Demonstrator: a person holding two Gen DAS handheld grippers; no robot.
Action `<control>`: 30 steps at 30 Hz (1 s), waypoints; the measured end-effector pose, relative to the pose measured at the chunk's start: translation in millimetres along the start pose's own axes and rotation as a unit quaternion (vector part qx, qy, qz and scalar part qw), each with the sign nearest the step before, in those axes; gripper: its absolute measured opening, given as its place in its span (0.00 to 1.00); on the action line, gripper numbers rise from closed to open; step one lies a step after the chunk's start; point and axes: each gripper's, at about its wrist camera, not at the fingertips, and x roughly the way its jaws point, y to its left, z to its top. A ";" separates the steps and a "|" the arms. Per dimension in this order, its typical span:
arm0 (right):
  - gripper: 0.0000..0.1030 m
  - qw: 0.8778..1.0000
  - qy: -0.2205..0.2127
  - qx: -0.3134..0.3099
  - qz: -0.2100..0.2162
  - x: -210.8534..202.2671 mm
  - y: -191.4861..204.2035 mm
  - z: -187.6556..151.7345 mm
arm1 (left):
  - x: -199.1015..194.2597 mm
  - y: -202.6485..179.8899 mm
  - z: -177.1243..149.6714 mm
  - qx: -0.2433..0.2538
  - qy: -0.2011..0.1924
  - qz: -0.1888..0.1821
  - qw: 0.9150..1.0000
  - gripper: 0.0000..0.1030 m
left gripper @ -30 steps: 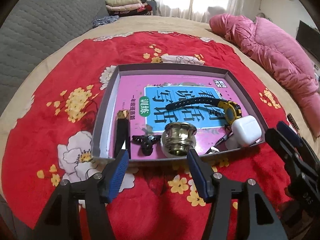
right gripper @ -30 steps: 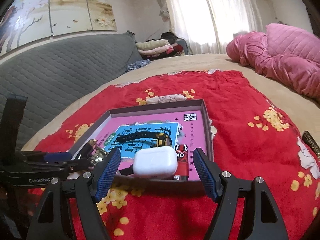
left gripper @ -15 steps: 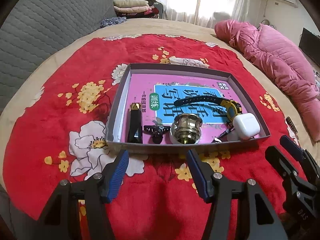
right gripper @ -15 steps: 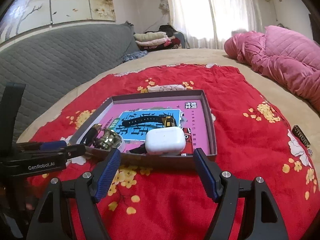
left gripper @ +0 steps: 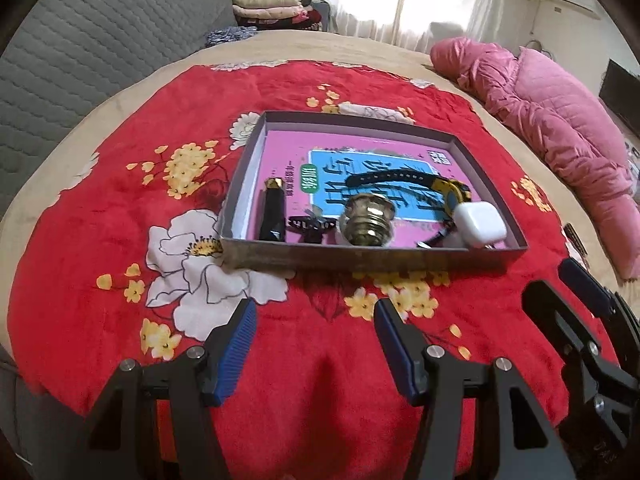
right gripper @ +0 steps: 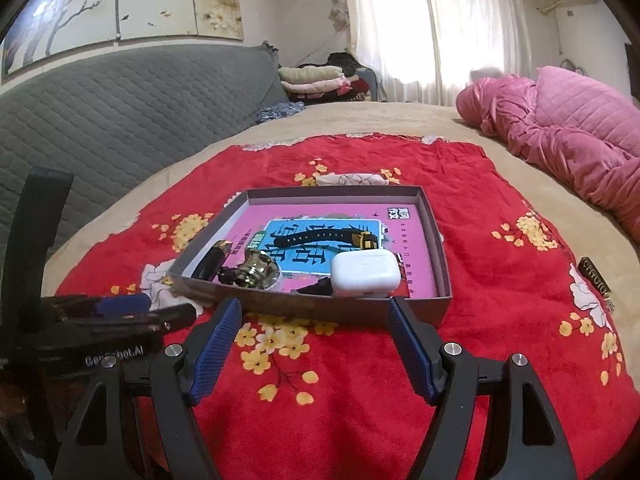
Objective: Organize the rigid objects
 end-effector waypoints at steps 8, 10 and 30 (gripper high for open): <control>0.74 1.000 0.003 0.013 -0.002 -10.5 3.4 -2.4 | -12.2 -3.9 -7.9 0.011 -0.006 -0.002 1.000 0.58; 0.74 1.000 0.005 0.014 -0.006 -11.6 4.9 -3.2 | -14.4 -3.4 -8.2 0.012 -0.009 0.000 1.000 0.58; 0.74 1.000 -0.004 0.003 -0.012 -29.9 17.1 -8.4 | -38.0 -5.5 -15.4 0.020 -0.024 -0.003 1.000 0.58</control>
